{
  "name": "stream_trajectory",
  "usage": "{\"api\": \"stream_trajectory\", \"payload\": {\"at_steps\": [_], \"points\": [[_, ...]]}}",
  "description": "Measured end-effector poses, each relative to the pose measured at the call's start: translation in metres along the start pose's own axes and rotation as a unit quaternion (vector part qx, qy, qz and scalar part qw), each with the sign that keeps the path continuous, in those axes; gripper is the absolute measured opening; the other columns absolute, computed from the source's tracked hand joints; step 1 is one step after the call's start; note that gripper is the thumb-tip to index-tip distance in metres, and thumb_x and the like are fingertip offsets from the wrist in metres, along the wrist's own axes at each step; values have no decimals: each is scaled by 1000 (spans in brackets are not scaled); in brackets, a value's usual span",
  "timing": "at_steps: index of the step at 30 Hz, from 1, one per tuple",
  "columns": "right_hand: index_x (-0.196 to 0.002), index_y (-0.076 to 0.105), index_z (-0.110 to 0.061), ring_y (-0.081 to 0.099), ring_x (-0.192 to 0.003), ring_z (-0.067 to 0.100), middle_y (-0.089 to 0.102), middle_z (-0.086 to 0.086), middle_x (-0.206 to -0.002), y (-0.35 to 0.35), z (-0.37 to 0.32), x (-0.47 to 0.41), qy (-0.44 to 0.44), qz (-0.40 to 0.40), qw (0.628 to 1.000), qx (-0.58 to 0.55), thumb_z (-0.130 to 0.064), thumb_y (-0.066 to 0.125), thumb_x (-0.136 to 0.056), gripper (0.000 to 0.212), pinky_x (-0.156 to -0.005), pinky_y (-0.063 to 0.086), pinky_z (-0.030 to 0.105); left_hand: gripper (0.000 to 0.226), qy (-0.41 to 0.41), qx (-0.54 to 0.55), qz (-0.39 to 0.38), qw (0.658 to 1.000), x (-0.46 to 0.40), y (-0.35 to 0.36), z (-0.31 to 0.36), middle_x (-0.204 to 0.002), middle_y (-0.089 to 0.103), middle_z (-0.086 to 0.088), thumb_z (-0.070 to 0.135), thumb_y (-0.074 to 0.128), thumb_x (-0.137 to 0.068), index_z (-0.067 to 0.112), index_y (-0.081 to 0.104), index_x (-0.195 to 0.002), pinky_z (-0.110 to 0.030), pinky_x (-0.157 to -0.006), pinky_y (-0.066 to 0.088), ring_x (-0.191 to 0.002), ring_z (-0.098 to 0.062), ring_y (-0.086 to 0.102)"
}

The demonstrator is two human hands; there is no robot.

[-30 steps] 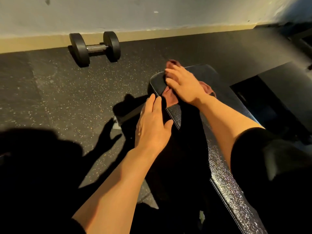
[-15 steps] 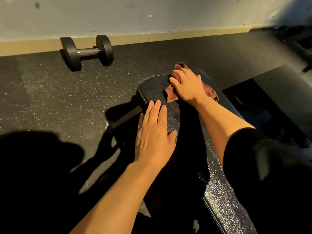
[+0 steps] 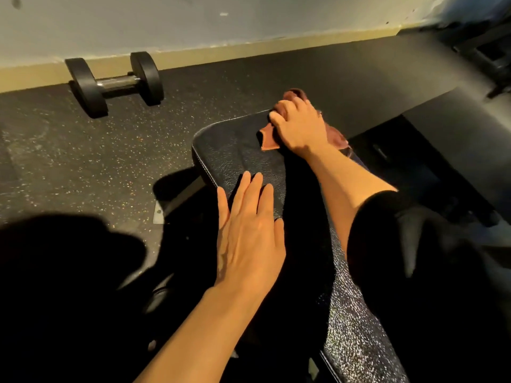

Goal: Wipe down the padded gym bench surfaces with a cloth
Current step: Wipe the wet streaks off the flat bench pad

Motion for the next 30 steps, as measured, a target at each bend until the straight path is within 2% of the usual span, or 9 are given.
{"api": "stream_trajectory", "payload": {"at_steps": [5, 10, 13, 18, 22, 25, 27, 29, 30], "points": [[-145, 38, -23, 11, -147, 19, 24, -1, -157, -1, -29, 53, -131, -8, 991, -9, -45, 38, -99, 51, -117, 9, 46, 51, 7, -9, 1, 1000, 4, 9, 14, -146, 42, -11, 21, 61, -85, 6, 52, -133, -55, -116, 7, -144, -22, 24], [-145, 34, -27, 22, -143, 25, 26, 0, -156, -5, 50, 4, -8, -24, 1000, 12, -55, 28, -96, 58, -116, 20, 47, 46, 24, 1, 2, 1000, 4, 12, 20, -144, 45, -9, 23, 50, -87, 8, 54, -130, -53, -115, 7, -143, -22, 26], [-145, 32, -30, 20, -143, 28, 24, 3, -156, 1, 49, 8, 56, -15, 998, 18, -54, 29, -96, 55, -115, 21, 48, 48, 27, -5, -6, 1000, 4, 10, 17, -145, 45, -11, 24, 58, -87, 7, 54, -131, -53, -117, 7, -143, -23, 26], [-148, 30, -28, 11, -147, 23, 20, 3, -158, 1, 30, 78, -67, -12, 997, 29, -60, 31, -94, 63, -118, 13, 49, 56, 30, -7, -23, 999, 6, 7, 15, -145, 43, -14, 26, 68, -81, 3, 53, -130, -54, -115, 11, -143, -26, 27], [-146, 32, -30, 21, -144, 26, 27, 2, -156, -12, 87, 76, 73, 9, 996, 53, -63, 27, -92, 63, -115, 21, 47, 58, 46, -4, -31, 998, 10, 8, 23, -146, 43, -14, 23, 70, -80, 3, 52, -132, -55, -115, 13, -143, -26, 26], [-140, 38, -24, 29, -137, 31, 34, 8, -149, -9, 70, 72, 149, 15, 988, 40, -55, 29, -94, 56, -110, 28, 48, 59, 48, -4, -28, 998, 12, 4, 17, -149, 38, -13, 23, 66, -84, 3, 47, -136, -52, -117, 8, -145, -24, 20], [-133, 45, -20, 38, -127, 34, 43, 10, -141, -3, 19, 76, 56, 22, 996, 59, -56, 20, -91, 61, -104, 33, 50, 58, 22, -4, -10, 1000, 10, -1, 3, -150, 36, -14, 20, 62, -86, 2, 44, -138, -48, -118, 5, -145, -23, 18], [-130, 49, -15, 41, -127, 36, 49, 12, -138, 3, -35, 97, -81, 41, 995, 34, -48, 30, -94, 52, -106, 32, 52, 53, -29, 8, 16, 999, 8, -11, -12, -151, 34, -14, 13, 59, -87, 2, 43, -137, -44, -119, 3, -146, -23, 15], [-136, 46, -14, 33, -136, 35, 42, 13, -146, 7, -52, 114, -120, 21, 993, 15, -44, 37, -95, 52, -113, 24, 49, 48, -52, 19, 31, 998, 8, -16, -18, -151, 32, -14, 8, 57, -87, 3, 45, -133, -42, -119, 2, -146, -23, 14]]}}
Point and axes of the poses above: each hand's wrist, its own x-axis away from the middle knuckle, its own y-axis out of the palm, z = x × y, the point moved 8 cm from there along -x, towards the middle knuckle
